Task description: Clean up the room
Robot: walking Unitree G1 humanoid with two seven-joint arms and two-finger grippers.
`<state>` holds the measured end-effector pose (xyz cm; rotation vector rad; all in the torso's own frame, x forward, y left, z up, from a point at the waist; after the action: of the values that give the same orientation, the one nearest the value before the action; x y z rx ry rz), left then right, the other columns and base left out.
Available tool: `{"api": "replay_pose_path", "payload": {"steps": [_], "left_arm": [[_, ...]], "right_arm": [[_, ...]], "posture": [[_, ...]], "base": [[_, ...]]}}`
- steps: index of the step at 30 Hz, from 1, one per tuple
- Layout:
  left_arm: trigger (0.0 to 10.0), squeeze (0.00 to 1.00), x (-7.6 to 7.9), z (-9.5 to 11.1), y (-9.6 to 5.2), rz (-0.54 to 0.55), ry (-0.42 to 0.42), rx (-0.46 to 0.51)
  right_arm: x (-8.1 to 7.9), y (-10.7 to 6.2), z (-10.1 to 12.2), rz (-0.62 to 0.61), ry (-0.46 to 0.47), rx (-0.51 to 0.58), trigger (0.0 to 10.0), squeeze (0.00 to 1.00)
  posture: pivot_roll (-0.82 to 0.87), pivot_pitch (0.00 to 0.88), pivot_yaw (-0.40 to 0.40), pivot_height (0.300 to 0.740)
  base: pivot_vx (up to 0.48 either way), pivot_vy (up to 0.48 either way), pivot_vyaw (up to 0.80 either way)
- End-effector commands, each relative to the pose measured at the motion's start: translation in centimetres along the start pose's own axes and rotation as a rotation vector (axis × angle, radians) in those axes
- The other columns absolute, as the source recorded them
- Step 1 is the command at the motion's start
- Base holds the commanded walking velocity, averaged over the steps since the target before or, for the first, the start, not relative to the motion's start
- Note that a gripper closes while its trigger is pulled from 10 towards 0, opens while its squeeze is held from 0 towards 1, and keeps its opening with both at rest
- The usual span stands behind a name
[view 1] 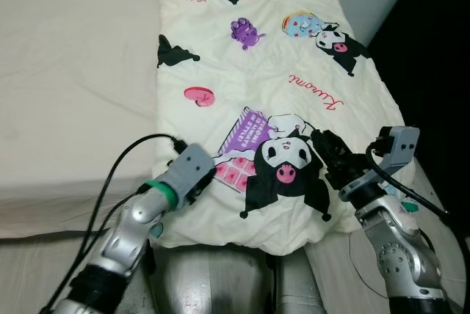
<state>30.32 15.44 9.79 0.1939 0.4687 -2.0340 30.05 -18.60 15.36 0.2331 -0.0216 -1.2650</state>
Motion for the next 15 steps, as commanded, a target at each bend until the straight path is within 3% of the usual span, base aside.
{"api": "replay_pose_path", "payload": {"steps": [1,2,9,10,15], "left_arm": [[10.0,0.00,-0.1,-2.0,-1.2,-0.027,0.002,-0.067],[10.0,0.00,-1.1,-3.3,-2.5,-0.008,0.035,-0.109],[10.0,0.00,-2.6,-5.5,-4.5,0.023,0.070,-0.185],[10.0,0.00,-2.7,-6.7,-5.4,-0.001,0.097,-0.234],[10.0,0.00,-2.8,-6.9,-5.5,0.006,0.094,-0.247]], "right_arm": [[0.8,-0.5,-0.9,-0.041,-0.015,-0.029,10.0,0.00],[0.8,-0.4,-1.2,-0.051,-0.012,-0.032,10.0,0.00],[0.6,-0.1,-1.5,-0.057,-0.012,-0.031,10.0,0.00],[0.5,0.1,-1.7,-0.060,-0.016,-0.030,10.0,0.00],[0.6,0.2,-1.8,-0.062,-0.024,-0.029,10.0,0.00]], "posture": [[-0.02,0.151,-0.034,0.530],[0.00,0.151,-0.033,0.530],[0.00,0.150,-0.033,0.530],[0.01,0.148,-0.036,0.530],[0.00,0.145,-0.034,0.530]], "base": [[0.000,0.000,0.00],[0.000,0.000,0.00],[0.000,0.000,0.00],[0.000,0.000,0.00],[0.000,0.000,0.00]]}}
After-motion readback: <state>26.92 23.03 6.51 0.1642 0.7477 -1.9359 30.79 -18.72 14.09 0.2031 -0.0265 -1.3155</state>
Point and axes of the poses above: a point about 5 cm out from each wrist's last joint towards the gripper, its own y axis pointing out of the wrist towards the gripper, its own z axis along the axis of the wrist's last joint, x = y × z, the point moved 1 cm from there along y, pointing out of the wrist towards the gripper, and after that the axes turned 12 degrees about -y, right-handed, at the moved point
